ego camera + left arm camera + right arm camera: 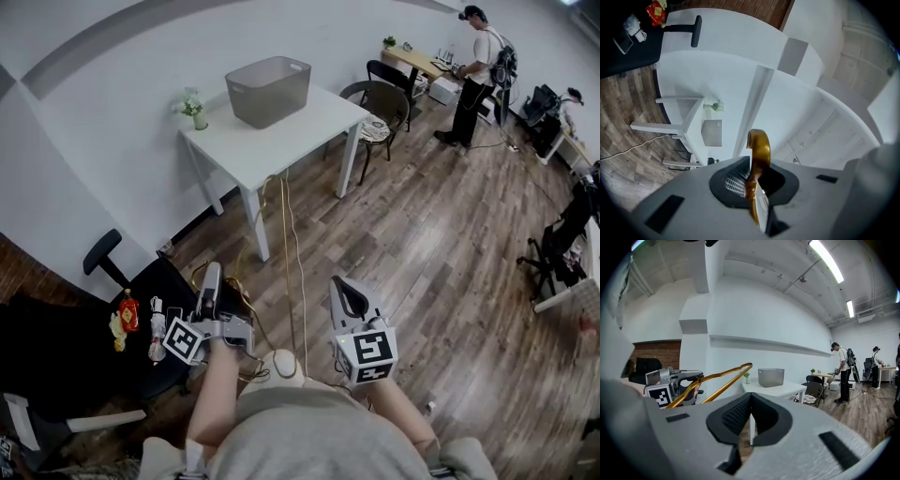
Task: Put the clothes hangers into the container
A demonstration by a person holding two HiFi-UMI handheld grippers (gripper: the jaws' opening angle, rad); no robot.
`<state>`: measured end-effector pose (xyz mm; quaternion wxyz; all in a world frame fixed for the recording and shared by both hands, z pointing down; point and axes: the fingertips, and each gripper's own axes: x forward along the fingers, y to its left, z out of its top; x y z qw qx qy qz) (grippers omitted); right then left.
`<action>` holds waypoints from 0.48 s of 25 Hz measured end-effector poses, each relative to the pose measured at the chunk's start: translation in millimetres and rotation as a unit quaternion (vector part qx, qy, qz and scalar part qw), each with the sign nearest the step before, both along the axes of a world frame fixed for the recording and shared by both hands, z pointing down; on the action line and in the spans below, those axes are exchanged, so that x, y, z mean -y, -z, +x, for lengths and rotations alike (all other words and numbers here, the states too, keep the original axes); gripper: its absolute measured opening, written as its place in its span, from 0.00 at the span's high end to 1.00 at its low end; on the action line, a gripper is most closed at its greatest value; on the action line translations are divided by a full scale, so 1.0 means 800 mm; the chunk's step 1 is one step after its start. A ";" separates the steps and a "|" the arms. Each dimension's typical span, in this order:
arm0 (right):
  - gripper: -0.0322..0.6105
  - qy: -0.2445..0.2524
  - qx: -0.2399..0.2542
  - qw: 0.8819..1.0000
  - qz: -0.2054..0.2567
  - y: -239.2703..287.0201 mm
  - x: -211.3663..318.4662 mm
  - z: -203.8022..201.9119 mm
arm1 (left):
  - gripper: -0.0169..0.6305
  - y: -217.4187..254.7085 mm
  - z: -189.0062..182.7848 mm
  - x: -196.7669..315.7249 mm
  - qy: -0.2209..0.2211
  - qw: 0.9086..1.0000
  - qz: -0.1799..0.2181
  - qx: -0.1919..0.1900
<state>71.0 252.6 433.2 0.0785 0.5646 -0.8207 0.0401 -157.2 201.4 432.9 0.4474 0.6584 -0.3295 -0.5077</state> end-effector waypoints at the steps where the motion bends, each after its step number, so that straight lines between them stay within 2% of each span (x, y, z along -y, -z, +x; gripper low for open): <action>1: 0.95 0.001 -0.001 1.000 -0.001 -0.001 0.002 -0.002 | 0.93 0.000 -0.001 0.002 0.002 1.000 -0.001 0.001; 12: 0.95 0.013 0.001 1.000 -0.002 -0.008 0.071 -0.011 | 0.93 -0.005 -0.005 0.071 0.004 1.000 0.003 0.003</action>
